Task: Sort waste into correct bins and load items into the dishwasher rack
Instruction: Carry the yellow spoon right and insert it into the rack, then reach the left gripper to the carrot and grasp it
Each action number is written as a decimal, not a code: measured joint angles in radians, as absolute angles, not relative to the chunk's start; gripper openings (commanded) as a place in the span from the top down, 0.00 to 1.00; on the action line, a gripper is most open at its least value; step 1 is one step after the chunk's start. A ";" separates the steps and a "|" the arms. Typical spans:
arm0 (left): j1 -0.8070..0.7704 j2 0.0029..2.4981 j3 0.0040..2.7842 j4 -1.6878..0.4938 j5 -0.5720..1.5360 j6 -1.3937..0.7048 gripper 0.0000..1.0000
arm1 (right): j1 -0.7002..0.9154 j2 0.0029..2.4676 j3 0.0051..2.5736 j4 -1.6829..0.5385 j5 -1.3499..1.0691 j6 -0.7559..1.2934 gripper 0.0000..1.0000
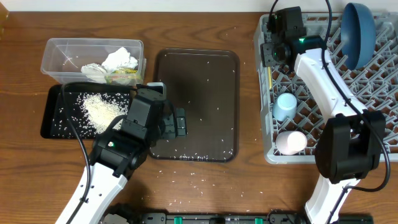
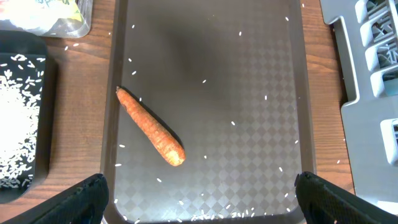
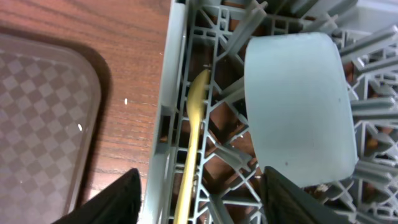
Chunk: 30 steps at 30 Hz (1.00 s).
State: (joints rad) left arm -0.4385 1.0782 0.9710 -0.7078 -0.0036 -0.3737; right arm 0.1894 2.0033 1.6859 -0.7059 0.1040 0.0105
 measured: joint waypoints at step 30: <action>-0.439 1.497 0.971 -0.488 -0.199 -0.764 0.14 | 0.239 1.699 1.686 -0.940 -0.144 0.161 0.01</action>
